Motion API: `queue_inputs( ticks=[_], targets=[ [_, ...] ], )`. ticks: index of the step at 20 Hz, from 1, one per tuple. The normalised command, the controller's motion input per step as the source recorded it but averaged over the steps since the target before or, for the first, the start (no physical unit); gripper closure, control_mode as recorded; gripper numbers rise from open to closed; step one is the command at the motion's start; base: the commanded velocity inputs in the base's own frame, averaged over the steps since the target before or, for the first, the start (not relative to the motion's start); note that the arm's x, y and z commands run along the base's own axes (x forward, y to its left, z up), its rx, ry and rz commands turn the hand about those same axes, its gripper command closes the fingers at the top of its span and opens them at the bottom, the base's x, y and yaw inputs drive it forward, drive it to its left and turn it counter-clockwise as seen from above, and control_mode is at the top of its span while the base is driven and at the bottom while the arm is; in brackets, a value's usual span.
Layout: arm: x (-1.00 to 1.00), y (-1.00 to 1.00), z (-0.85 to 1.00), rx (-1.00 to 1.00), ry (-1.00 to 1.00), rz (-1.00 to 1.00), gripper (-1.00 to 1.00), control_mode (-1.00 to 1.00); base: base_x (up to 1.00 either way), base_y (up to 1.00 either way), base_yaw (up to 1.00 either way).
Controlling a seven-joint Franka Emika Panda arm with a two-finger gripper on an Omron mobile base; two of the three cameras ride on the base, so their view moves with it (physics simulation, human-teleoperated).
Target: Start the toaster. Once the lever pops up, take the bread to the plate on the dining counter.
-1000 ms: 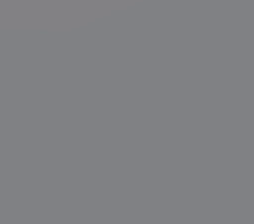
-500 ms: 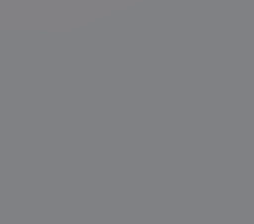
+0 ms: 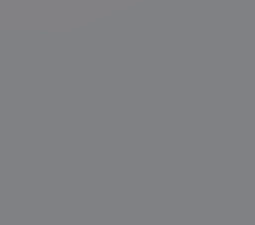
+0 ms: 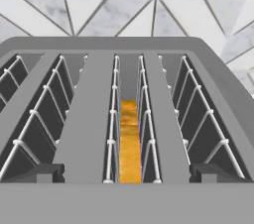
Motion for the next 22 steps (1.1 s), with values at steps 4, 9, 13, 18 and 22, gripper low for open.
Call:
queue_inputs(
  ticks=[4, 9, 13, 18, 22],
  targets=[
    [0.0, 0.0, 0.0, 0.0, 0.0, 0.0, -1.0, -1.0, 0.0, 0.0, 0.0],
    [0.0, 0.0, 0.0, 0.0, 0.0, 0.0, -1.0, -1.0, 0.0, 0.0, 0.0],
    [0.0, 0.0, 0.0, 0.0, 0.0, 0.0, -1.0, -1.0, 0.0, 0.0, 0.0],
    [0.0, 0.0, 0.0, 0.0, 0.0, 0.0, -1.0, -1.0, 0.0, 0.0, 0.0],
    [0.0, 0.0, 0.0, 0.0, 0.0, 0.0, -1.0, -1.0, 0.0, 0.0, 0.0]
  ],
)
